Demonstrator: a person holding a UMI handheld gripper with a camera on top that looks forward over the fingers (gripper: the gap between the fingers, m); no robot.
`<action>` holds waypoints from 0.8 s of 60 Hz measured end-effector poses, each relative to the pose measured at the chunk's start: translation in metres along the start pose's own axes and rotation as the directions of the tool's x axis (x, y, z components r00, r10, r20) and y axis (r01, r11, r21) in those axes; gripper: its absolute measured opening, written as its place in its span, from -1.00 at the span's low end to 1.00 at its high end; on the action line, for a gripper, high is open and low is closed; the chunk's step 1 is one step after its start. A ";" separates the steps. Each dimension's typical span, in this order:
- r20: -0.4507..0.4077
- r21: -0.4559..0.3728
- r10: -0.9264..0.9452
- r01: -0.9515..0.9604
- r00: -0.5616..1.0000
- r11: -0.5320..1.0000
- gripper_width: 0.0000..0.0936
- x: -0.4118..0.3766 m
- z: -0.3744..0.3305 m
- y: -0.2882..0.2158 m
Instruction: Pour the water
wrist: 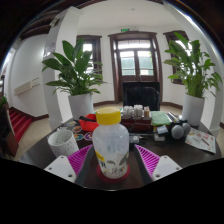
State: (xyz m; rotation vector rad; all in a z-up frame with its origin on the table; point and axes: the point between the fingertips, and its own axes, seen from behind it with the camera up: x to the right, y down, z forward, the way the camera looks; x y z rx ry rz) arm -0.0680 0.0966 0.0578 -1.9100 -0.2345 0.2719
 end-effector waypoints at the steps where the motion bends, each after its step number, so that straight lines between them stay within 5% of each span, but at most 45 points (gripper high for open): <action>1: -0.007 -0.003 0.001 -0.001 1.000 1.000 0.83 0.001 -0.005 0.002; 25: -0.143 0.049 -0.009 0.016 0.990 0.999 0.83 -0.016 -0.192 0.013; 48: -0.229 0.140 0.003 0.030 0.974 0.990 0.83 -0.018 -0.272 -0.026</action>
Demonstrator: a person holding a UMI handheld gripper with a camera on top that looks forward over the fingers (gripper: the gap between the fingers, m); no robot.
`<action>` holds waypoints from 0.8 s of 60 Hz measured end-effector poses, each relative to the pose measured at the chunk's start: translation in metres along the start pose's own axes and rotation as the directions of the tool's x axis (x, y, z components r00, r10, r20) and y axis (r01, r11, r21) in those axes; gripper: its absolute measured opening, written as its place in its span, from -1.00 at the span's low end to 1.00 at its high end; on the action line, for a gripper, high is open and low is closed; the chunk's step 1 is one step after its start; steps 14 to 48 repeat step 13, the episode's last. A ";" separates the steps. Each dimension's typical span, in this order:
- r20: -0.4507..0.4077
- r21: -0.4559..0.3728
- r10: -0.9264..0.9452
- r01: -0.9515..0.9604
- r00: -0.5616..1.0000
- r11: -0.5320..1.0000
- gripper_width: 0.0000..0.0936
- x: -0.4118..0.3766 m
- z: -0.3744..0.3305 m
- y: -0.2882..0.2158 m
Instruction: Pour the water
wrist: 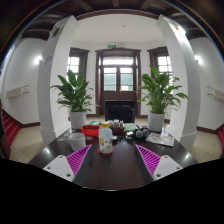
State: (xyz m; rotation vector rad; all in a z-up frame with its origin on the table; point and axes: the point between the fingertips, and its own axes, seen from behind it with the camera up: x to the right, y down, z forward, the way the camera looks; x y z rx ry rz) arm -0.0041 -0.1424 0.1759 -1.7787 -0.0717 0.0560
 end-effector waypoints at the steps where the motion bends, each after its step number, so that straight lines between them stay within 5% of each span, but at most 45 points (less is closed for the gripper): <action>1: 0.001 0.001 0.000 0.000 1.000 1.000 0.83 0.000 -0.001 0.000; 48: -0.017 0.043 0.011 -0.011 1.000 0.999 0.83 0.004 -0.015 -0.010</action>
